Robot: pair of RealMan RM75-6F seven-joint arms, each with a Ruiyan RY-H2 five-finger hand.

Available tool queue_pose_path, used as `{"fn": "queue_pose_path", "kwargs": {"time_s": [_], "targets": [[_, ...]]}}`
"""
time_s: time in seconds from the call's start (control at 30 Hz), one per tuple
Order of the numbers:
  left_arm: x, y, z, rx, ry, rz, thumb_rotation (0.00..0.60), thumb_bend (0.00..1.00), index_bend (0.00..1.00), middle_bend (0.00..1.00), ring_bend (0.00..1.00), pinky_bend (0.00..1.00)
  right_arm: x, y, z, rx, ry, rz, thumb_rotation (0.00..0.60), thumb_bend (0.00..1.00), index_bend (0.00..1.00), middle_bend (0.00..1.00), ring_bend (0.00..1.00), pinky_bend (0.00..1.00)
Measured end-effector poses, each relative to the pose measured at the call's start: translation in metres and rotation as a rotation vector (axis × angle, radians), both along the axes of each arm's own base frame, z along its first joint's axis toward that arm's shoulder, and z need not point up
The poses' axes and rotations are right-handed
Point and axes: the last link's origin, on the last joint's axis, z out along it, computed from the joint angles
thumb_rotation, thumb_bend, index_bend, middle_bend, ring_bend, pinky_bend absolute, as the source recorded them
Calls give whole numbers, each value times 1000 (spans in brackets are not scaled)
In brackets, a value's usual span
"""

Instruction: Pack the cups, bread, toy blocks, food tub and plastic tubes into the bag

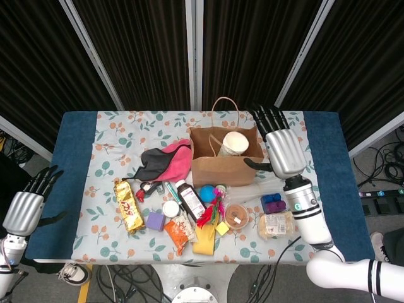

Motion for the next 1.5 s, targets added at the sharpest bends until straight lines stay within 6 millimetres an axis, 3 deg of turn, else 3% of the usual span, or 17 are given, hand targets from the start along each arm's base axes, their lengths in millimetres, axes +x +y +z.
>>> {"fn": "queue_pose_path", "kwargs": {"time_s": [0.2, 0.33, 0.67, 0.8, 1.1, 1.37, 1.5], "targets": [[3, -2, -1, -3, -3, -13, 600, 31, 133, 155, 84, 203, -21, 15, 19, -37, -8, -20, 600, 0, 3, 38, 0, 0], [4, -5, -2, -8, 0, -14, 600, 30, 132, 155, 84, 203, -45, 35, 21, -34, 28, -42, 600, 0, 23, 80, 0, 9], [11, -6, -7, -11, -5, -30, 600, 30, 132, 155, 84, 203, -145, 108, -14, 166, 257, -200, 600, 0, 146, 147, 22, 46], [9, -10, -8, -15, -5, -21, 600, 31, 132, 155, 83, 203, -170, 132, -33, 233, 300, -220, 600, 0, 174, 166, 46, 70], [4, -16, -8, -16, -9, -13, 600, 31, 132, 155, 84, 203, -188, 149, -62, 260, 262, -232, 600, 0, 180, 153, 42, 76], [-1, -19, -5, -6, -17, 0, 600, 30, 132, 155, 84, 203, -198, 172, -88, 273, 342, -206, 600, 0, 235, 183, 63, 83], [-1, -18, -5, -4, -23, -8, 600, 31, 132, 155, 84, 203, -198, 174, -95, 296, 374, -193, 600, 0, 246, 186, 68, 92]]}}
